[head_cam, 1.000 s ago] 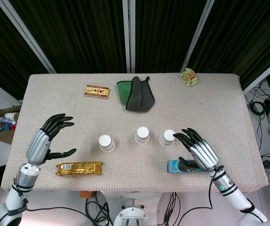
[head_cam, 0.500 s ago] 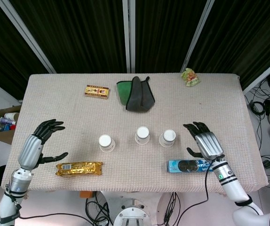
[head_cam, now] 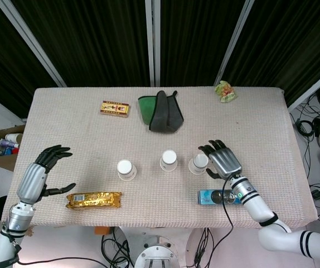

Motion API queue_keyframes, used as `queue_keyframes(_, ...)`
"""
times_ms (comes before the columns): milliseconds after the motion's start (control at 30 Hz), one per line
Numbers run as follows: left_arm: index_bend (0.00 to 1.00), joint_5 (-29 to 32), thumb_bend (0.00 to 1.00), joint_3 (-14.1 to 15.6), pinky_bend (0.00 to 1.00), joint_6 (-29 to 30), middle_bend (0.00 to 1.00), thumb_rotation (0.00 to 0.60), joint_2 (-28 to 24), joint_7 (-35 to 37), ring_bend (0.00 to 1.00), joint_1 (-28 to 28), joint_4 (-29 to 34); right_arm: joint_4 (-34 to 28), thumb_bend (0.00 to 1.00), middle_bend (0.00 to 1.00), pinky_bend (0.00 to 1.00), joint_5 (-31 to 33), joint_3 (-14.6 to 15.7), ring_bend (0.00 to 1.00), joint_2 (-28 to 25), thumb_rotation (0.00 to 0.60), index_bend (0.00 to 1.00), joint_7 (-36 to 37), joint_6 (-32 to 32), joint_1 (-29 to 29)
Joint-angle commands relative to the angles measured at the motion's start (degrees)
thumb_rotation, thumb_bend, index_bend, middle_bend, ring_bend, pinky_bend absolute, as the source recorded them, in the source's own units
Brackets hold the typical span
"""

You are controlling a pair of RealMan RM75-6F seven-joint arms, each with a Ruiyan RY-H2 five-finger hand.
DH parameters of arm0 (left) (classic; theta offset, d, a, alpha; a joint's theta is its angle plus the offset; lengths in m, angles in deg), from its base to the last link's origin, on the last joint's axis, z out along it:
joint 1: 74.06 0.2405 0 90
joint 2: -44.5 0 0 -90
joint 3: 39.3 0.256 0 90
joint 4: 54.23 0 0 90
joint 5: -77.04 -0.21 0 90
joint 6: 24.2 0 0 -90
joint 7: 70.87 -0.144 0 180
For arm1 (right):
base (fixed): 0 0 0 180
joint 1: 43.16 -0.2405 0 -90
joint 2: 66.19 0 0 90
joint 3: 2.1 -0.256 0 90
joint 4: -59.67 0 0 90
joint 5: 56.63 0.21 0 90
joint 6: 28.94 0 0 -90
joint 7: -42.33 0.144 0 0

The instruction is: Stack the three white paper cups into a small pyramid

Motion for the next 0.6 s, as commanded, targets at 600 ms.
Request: queue_keyframes(600, 0.26, 0.8, 0.0, -0.1, 0.15, -0.3, 0.2, 0.6, -0.4, 0.2, 0.12, 0.4, -0.3, 4.6, 0.38, 0.35, 0.16, -2.2, 0.6, 0.16, 4.0, 0.6, 0.36, 3.4, -0.1, -3.6)
